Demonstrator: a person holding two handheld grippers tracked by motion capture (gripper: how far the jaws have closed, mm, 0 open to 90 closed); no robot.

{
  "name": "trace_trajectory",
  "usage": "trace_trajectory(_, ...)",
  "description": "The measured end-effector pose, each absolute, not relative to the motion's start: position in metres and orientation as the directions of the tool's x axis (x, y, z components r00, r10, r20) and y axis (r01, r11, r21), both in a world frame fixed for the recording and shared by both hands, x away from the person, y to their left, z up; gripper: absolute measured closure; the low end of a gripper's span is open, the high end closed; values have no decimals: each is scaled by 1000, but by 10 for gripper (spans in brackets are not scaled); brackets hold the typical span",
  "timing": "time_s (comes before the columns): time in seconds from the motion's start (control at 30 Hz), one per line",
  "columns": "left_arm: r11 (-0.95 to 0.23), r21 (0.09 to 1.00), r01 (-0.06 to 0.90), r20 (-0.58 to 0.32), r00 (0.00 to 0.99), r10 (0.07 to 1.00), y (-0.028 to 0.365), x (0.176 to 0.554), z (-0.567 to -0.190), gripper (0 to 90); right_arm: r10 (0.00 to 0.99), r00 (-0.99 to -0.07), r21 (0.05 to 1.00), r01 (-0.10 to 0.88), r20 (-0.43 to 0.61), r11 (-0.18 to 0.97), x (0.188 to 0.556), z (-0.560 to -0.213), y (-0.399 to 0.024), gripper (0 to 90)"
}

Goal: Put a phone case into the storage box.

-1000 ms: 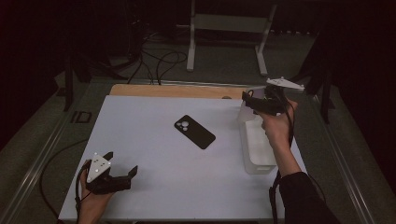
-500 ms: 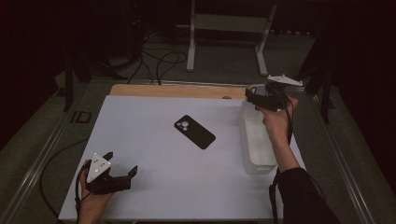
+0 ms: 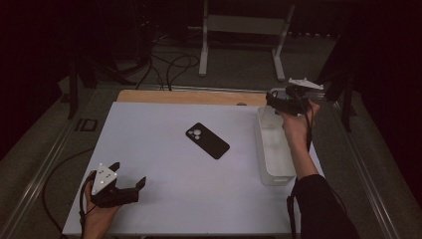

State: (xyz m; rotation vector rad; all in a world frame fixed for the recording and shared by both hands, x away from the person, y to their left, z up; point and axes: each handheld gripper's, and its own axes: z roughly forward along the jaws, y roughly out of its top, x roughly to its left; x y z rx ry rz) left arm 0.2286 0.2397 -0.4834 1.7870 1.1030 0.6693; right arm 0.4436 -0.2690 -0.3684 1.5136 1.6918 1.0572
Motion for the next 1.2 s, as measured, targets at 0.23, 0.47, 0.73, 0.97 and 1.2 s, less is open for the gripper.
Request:
trace_trajectory(0.23,-193,895,401,-11,454,891,240,228,-483,6,991,-123,866,500,59,11,451,-376,-271,167)
trace_trajectory(0.47,-193,895,402,-12,455,890,240,228,-484,6,994,-108,852,522,25,36,461,-387,-268,167)
trace_trajectory(0.73,-189,897,400,-15,455,890,241,228,-483,6,996,-93,835,549,12,42,471,-399,-263,167)
trace_trajectory(0.97,-187,898,398,-17,456,890,241,227,-483,6,996,-84,820,572,15,36,474,-410,-262,167)
trace_trajectory(1.2,-192,897,398,-15,463,886,240,227,-483,6,997,-70,801,598,24,23,478,-421,-264,167)
